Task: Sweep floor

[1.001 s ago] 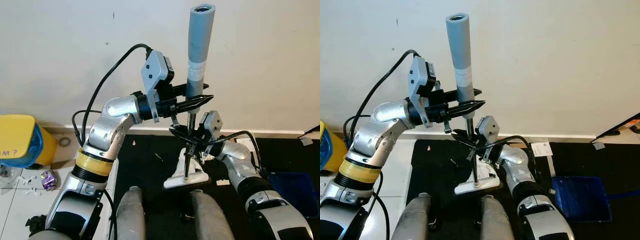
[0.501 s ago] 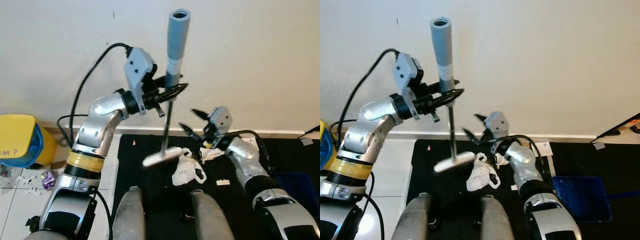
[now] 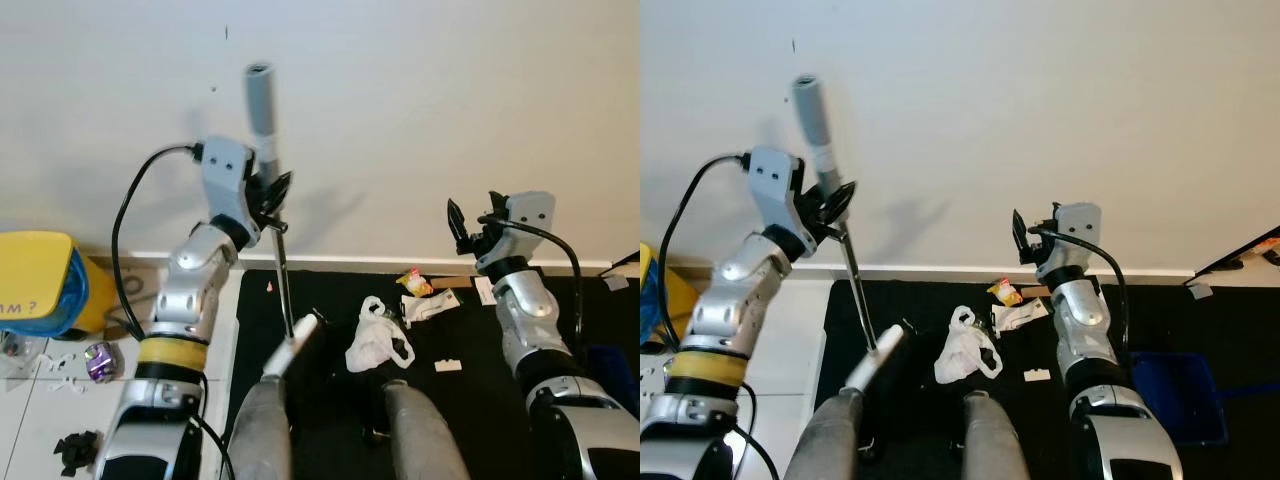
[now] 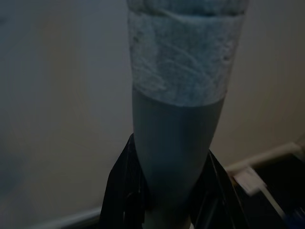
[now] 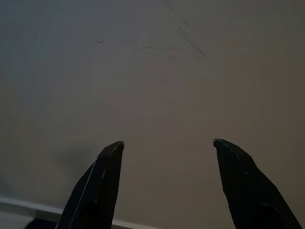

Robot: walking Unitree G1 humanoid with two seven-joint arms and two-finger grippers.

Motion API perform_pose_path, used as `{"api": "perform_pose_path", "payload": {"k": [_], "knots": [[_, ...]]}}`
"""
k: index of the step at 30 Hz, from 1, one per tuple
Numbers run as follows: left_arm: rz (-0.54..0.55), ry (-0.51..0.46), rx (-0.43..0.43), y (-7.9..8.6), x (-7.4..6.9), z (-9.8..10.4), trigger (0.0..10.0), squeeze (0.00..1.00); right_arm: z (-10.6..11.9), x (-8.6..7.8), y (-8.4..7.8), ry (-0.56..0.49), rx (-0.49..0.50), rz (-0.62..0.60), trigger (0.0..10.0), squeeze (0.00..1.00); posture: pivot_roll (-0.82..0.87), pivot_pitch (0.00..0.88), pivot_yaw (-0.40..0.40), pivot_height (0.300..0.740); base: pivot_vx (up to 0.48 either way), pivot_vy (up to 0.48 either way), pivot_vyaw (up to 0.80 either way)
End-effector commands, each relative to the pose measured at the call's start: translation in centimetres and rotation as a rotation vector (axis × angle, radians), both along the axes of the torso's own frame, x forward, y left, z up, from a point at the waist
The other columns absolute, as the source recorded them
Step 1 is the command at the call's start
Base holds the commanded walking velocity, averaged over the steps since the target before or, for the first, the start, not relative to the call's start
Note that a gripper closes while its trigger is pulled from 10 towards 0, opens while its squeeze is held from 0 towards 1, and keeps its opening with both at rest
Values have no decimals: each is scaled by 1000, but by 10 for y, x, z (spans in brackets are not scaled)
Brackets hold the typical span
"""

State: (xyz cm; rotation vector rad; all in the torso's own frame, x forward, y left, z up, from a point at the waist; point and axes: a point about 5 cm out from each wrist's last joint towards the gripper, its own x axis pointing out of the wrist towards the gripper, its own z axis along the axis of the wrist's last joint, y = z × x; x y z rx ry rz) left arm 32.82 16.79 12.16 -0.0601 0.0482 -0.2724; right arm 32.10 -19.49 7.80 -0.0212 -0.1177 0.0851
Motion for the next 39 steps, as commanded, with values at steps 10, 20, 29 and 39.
{"api": "perform_pose_path", "payload": {"k": [10, 20, 29, 39], "knots": [[513, -30, -6, 35, -1, -18, 10000, 0, -10, -8, 7, 6, 84, -25, 10000, 0, 53, 108, -38, 731, 0, 0, 0], [344, -134, -53, 23, -3, -19, 10000, 0, -9, -6, 7, 16, 85, -17, 10000, 0, 44, 127, -34, 731, 0, 0, 0], [383, -98, -7, 25, -9, -34, 10000, 0, -28, -11, 5, 150, 107, -41, 10000, 0, 42, 127, -40, 731, 0, 0, 0], [321, -9, 16, 24, -18, -54, 10000, 0, -41, -15, -1, 254, 158, -106, 10000, 0, 39, 128, -39, 731, 0, 0, 0]]}}
